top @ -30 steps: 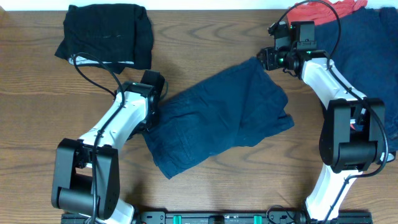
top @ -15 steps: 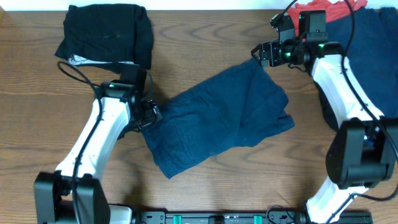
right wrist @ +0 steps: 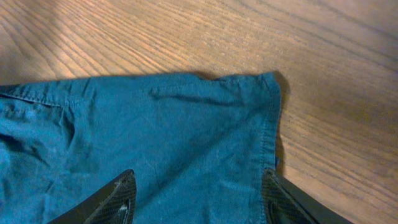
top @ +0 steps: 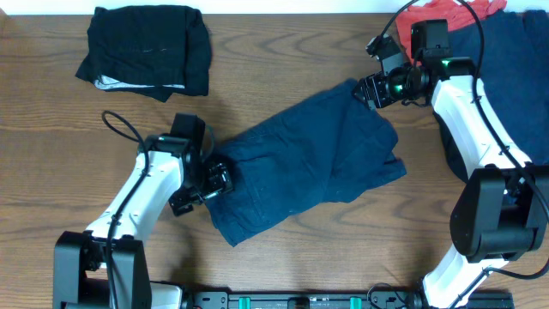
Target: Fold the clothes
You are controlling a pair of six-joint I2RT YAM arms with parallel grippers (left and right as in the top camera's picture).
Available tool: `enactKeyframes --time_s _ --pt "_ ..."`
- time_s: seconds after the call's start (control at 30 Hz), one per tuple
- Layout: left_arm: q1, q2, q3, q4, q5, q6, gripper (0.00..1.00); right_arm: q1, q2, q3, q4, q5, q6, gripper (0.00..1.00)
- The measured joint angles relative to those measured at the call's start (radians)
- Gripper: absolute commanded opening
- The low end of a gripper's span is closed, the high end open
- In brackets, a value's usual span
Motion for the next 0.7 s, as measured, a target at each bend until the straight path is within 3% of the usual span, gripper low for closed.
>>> enactKeyframes --time_s 0.3,0.53,0.63,0.7 --pt "0.000 0.000 -0.093 0.154 0.045 0.000 0.87 0.000 0.000 -0.005 0.024 0.000 -0.001 0.63" --pt "0.000 -0.011 -0.165 0.251 0.054 -0.002 0.79 0.000 0.000 -0.005 0.040 0.000 -0.002 0.57" --pt "0.000 -0.022 -0.181 0.293 0.054 -0.004 0.67 0.000 0.000 -0.005 0.050 0.000 -0.007 0.46" --pt "0.000 -0.027 -0.192 0.335 0.054 -0.008 0.52 0.000 0.000 -0.005 0.059 0.000 -0.008 0.38"
